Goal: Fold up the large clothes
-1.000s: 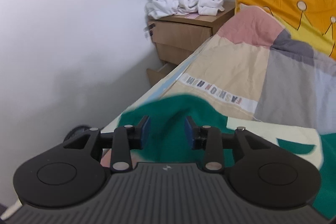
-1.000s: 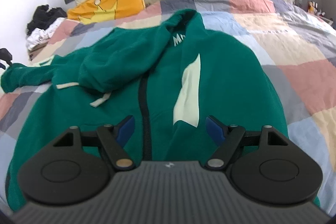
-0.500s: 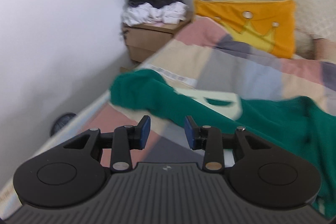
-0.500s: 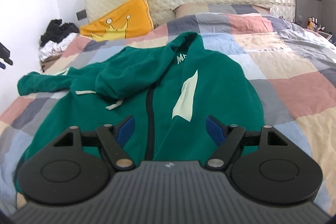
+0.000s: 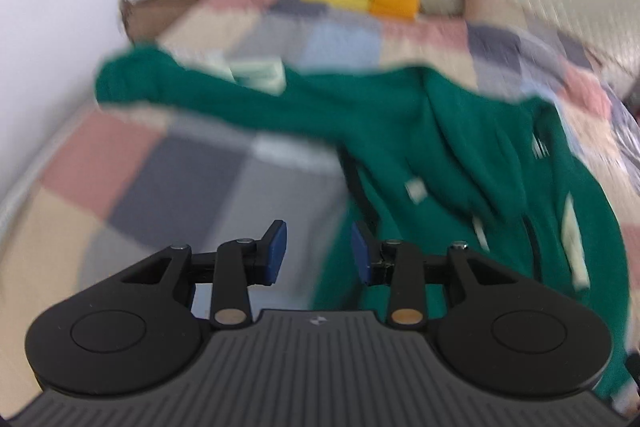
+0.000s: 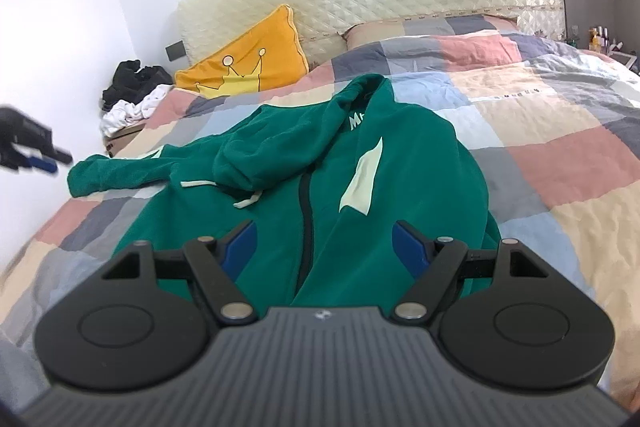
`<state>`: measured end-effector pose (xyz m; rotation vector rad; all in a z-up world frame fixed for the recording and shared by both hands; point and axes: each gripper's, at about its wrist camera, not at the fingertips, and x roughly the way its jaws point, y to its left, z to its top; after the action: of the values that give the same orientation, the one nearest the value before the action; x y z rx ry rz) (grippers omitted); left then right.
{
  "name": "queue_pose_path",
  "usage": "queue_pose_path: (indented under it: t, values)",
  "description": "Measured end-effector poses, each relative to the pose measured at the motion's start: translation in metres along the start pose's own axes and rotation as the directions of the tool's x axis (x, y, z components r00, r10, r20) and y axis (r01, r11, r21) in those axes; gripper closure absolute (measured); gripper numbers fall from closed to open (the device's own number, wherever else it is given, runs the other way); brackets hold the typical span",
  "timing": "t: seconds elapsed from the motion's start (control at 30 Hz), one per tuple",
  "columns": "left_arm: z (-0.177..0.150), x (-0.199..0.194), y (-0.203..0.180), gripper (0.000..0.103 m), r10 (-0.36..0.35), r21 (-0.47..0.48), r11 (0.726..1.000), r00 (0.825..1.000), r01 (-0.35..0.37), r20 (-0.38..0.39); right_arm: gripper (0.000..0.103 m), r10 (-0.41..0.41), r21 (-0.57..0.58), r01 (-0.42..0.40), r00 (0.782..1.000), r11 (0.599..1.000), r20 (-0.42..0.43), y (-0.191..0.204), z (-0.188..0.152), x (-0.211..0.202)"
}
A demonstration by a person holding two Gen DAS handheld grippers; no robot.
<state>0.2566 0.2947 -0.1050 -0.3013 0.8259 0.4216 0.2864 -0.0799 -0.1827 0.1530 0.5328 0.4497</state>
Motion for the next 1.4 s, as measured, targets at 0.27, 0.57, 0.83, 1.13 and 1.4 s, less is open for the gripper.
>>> queue_pose_path:
  t: [0.27,0.57,0.83,1.13,1.4]
  values:
    - [-0.053,0.022,-0.011,0.062,-0.042,0.029,0.998,0.987,0.047,-0.153,0.027,-0.03,-0.022,0.03,0.999,0.999,-0.031,0.001,-0.004,-0.001]
    - [-0.066,0.056,-0.013,0.055,-0.04,0.034,0.998,0.948,0.053,-0.316,0.027,-0.035,0.01,0.036,0.997,0.999,-0.066,-0.005,-0.006,0.004]
    - [-0.076,0.077,-0.029,0.047,0.037,0.108,0.994,0.941,-0.001,-0.336,0.027,-0.024,0.055,0.029,0.996,0.998,-0.086,-0.012,-0.008,0.007]
    - [-0.084,0.092,-0.038,0.037,0.137,0.185,0.979,0.943,-0.082,-0.305,0.027,-0.002,0.084,0.011,0.995,0.996,-0.101,-0.017,-0.008,0.008]
    - [-0.091,0.105,-0.04,0.085,0.127,0.162,0.984,0.934,-0.076,-0.334,0.027,-0.003,0.101,0.014,0.994,0.995,-0.108,-0.02,-0.009,0.009]
